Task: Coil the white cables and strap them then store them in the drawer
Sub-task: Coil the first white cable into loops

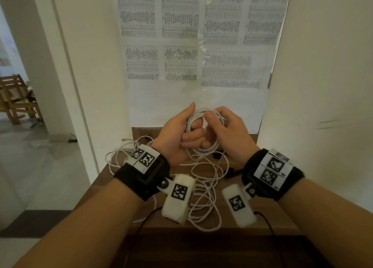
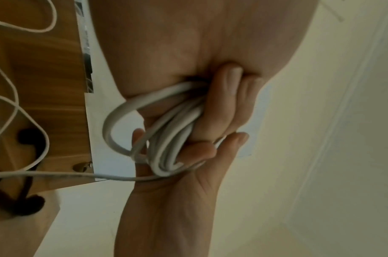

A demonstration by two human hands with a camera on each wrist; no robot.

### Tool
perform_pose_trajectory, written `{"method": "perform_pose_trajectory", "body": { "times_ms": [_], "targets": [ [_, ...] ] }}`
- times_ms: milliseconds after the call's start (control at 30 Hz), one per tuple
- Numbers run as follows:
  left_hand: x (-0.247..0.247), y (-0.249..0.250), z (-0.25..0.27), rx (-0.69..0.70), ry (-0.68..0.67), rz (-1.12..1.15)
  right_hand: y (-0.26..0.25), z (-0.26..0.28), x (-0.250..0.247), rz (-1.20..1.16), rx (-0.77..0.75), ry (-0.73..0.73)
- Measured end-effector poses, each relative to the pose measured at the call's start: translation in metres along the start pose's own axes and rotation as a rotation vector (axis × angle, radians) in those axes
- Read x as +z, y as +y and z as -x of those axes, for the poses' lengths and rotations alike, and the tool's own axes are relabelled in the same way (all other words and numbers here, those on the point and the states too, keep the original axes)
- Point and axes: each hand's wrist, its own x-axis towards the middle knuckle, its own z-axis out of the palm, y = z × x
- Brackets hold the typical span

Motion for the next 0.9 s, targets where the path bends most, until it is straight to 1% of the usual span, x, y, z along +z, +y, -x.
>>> {"method": "perform_pose_trajectory", "body": {
  "times_ms": [100, 233, 333, 400, 500, 600, 667, 733, 833, 900],
  "targets": [
    [0.006, -0.004, 0.000, 0.040, 0.020, 0.010, -0.001, -0.005, 0.002, -0.062, -0.006, 0.082],
    [0.007, -0.010, 0.002, 0.067, 0.012, 0.109, -0.006, -0.010, 0.001, -0.273, 0.123, 0.150],
    [0.006, -0.011, 0.003, 0.086, 0.019, 0.138, -0.007, -0.010, 0.000, -0.350, 0.155, 0.157],
    [0.007, -0.009, 0.002, 0.107, 0.063, 0.155, -0.008, -0.009, 0.002, -0.392, 0.176, 0.099],
    [0.006, -0.004, 0.001, 0.122, 0.194, 0.152, -0.012, -0.007, 0.001, -0.467, 0.245, -0.067],
    [0.001, 0.003, 0.003, 0.075, 0.266, 0.052, -0.013, -0.005, -0.003, -0.515, 0.311, -0.216],
    [-0.002, 0.006, 0.004, 0.027, 0.271, -0.026, -0.013, -0.003, -0.002, -0.549, 0.339, -0.256],
    [-0.002, 0.006, 0.005, 0.023, 0.263, -0.036, -0.014, -0.003, 0.002, -0.599, 0.350, -0.220],
    [0.000, 0.000, 0.009, 0.093, 0.213, 0.083, -0.017, -0.005, 0.006, -0.602, 0.322, -0.099],
    [0.000, -0.005, 0.011, 0.141, 0.158, 0.126, -0.017, -0.007, 0.007, -0.627, 0.302, -0.059]
  ]
}}
